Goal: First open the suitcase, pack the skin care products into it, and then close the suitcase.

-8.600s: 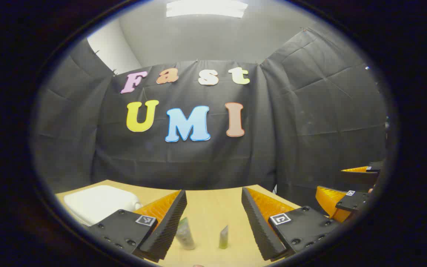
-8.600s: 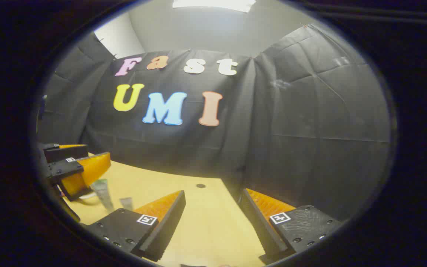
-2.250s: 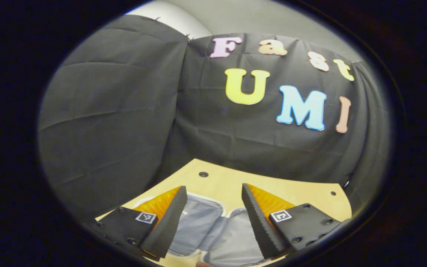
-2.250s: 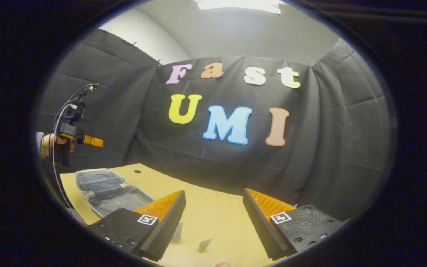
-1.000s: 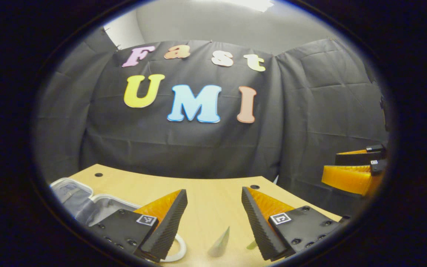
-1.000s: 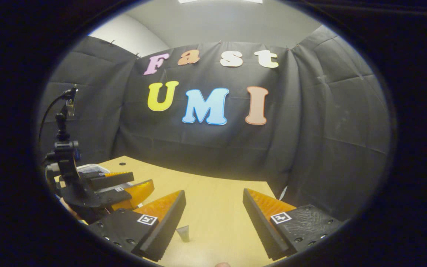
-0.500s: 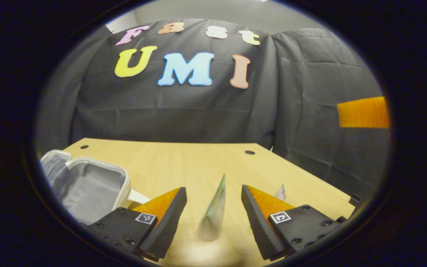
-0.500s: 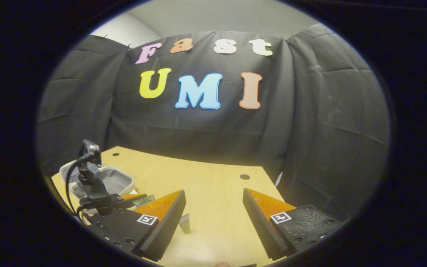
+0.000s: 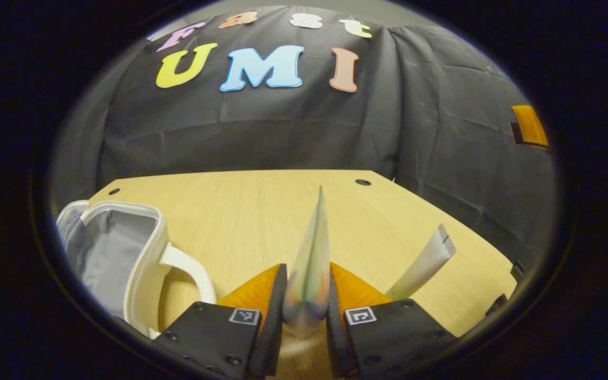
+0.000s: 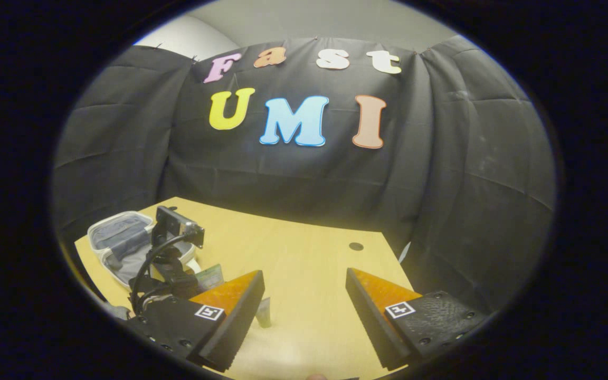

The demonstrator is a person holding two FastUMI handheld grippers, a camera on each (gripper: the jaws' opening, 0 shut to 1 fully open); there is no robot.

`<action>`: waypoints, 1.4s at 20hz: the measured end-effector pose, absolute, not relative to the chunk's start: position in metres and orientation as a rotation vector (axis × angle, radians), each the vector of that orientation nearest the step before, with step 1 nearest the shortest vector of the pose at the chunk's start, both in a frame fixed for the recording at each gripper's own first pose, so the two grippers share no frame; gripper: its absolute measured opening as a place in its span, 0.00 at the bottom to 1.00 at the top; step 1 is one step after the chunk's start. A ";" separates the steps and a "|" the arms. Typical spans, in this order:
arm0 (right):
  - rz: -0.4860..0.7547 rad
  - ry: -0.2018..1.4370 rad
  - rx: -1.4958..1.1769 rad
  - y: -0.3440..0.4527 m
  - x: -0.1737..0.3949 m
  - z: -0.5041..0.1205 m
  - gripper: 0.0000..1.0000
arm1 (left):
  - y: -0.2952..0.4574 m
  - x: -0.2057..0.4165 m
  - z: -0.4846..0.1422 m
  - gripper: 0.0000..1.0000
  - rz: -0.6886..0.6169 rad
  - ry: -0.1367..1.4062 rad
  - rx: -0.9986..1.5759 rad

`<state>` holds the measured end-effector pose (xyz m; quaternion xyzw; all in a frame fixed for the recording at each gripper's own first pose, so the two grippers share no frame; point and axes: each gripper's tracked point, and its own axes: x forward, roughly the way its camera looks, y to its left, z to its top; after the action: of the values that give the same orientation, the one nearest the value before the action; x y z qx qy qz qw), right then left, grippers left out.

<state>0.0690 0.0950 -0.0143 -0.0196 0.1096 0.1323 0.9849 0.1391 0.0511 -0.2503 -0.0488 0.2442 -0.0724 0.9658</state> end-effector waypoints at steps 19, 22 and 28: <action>0.374 0.579 -0.006 0.180 0.115 -0.180 0.81 | 0.269 0.051 -0.117 0.40 0.086 0.654 -0.348; 0.261 0.643 -0.005 0.172 0.116 -0.199 0.49 | 0.301 0.051 -0.160 0.40 0.085 0.774 -0.402; 0.174 0.690 0.166 0.202 0.054 -0.153 0.23 | 0.331 0.037 -0.227 0.38 0.026 1.026 -0.352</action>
<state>0.0538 0.2020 -0.1531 0.0811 0.3374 0.0849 0.9340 0.0372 0.3306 -0.2271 -0.1673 0.4884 0.0125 0.8563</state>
